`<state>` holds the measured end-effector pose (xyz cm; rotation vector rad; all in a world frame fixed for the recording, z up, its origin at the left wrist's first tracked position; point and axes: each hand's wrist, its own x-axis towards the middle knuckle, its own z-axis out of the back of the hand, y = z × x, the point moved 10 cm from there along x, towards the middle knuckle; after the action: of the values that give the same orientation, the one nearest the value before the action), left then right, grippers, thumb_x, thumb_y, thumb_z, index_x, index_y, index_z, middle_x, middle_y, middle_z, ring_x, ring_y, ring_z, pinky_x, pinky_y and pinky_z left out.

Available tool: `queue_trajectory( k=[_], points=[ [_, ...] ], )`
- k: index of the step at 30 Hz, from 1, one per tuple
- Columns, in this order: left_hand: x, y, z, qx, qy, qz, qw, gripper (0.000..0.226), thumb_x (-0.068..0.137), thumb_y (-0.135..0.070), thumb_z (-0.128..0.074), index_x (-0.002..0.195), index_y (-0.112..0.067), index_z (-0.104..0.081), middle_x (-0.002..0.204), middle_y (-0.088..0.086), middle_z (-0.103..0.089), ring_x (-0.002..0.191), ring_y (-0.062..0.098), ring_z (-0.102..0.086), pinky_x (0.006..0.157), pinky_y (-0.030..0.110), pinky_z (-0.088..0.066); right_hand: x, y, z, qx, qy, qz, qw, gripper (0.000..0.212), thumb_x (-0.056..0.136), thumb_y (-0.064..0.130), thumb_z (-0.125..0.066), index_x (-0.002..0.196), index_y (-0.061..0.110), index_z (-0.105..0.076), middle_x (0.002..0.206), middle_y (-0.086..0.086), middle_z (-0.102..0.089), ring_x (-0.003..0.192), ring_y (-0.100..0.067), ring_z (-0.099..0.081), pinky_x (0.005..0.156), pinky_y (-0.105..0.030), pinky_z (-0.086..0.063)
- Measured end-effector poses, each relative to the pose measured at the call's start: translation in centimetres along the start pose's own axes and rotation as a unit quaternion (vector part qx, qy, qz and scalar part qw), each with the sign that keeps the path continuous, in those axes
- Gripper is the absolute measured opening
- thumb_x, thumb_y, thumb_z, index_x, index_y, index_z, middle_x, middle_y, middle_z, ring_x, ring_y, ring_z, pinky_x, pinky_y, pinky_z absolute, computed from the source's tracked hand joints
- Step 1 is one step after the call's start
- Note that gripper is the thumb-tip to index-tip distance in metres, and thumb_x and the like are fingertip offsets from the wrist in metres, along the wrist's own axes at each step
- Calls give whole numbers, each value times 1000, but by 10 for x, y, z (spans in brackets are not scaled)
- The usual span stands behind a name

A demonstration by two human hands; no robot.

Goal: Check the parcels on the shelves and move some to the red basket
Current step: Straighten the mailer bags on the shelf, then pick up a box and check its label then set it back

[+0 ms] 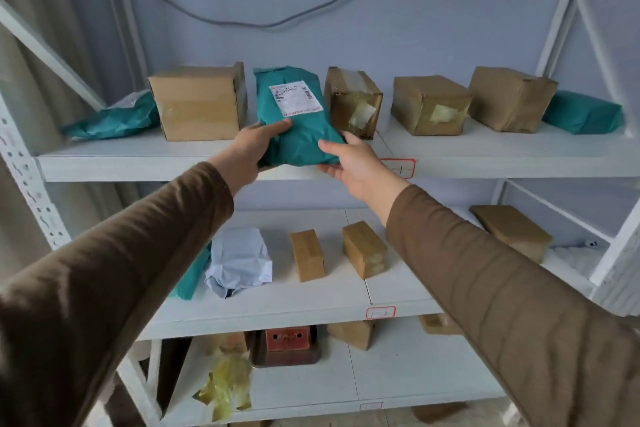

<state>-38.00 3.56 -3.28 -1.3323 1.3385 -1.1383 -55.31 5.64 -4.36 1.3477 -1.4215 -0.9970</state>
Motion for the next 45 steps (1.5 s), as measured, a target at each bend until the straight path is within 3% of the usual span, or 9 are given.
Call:
queue_trajectory(
  k=[4, 15, 18, 23, 29, 32, 37, 39, 45],
  points=[
    [44, -9, 4, 63, 4, 12, 998, 24, 93, -26, -75, 111, -18, -61, 115, 3, -70, 105, 19, -71, 100, 40, -58, 52, 1, -10, 19, -25, -20, 999, 41, 99, -2, -60, 139, 3, -51, 138, -19, -60, 113, -31, -65, 83, -36, -58],
    [111, -19, 16, 218, -74, -26, 973, 55, 98, -29, -69, 148, -16, -50, 134, 3, -62, 110, 21, -62, 97, 31, -54, 112, -9, -12, 0, -63, -39, 997, 51, 100, -5, -52, 149, 4, -41, 142, -12, -51, 131, -33, -55, 109, -43, -49],
    [107, -36, 13, 299, -89, -100, 945, 57, 102, -26, -63, 154, -16, -41, 139, -1, -55, 112, 20, -56, 91, 30, -54, 103, 5, 6, -169, -79, 24, 982, 55, 98, 8, -58, 151, 13, -44, 142, -5, -54, 111, -19, -59, 99, -36, -55],
    [89, -89, -33, 416, -99, -290, 856, 59, 104, -24, -59, 159, -24, -37, 161, 1, -44, 144, 26, -47, 115, 42, -46, 80, 65, 64, -249, -224, 214, 918, 16, 95, 18, -59, 111, 20, -61, 106, 6, -61, 100, -14, -60, 74, -25, -46],
    [105, -82, -116, 280, 18, -173, 944, 61, 108, -36, -49, 159, -9, -32, 153, 12, -50, 139, 26, -50, 108, 27, -40, 112, 77, 112, -130, -249, 127, 951, 38, 88, 35, -66, 120, 19, -55, 115, 6, -50, 103, -13, -49, 86, -34, -41],
    [117, -56, -134, 195, 48, -76, 977, 48, 110, -38, -44, 140, -2, -54, 88, 4, -61, 75, 15, -60, 60, 19, -50, 132, 52, 101, -107, -144, -15, 984, 75, 88, 60, -66, 150, 23, -46, 142, 9, -50, 129, -16, -47, 110, -37, -37],
    [133, -36, -136, 129, 30, -35, 991, 30, 108, -26, -46, 119, -5, -65, 96, 8, -66, 74, 20, -62, 63, 27, -52, 168, 37, 118, -69, -98, -27, 992, 125, 29, 95, -74, 140, 40, -58, 149, 4, -57, 138, -23, -51, 117, -52, -39],
    [124, -35, -137, 121, 24, -48, 991, 24, 107, -24, -46, 108, -8, -64, 96, 8, -66, 74, 20, -62, 60, 27, -51, 149, 41, 121, -57, -110, -9, 992, 121, 24, 98, -71, 131, 41, -59, 139, 5, -62, 130, -23, -56, 114, -54, -41],
    [31, -29, -150, 1, 36, -148, 988, 31, 103, -16, -51, 134, -12, -53, 105, -1, -68, 81, 6, -67, 54, 16, -53, 40, 76, 131, 38, -135, 125, 982, 47, 90, 56, -69, 124, 27, -54, 124, 4, -68, 116, -15, -66, 103, -52, -53]
  ],
)
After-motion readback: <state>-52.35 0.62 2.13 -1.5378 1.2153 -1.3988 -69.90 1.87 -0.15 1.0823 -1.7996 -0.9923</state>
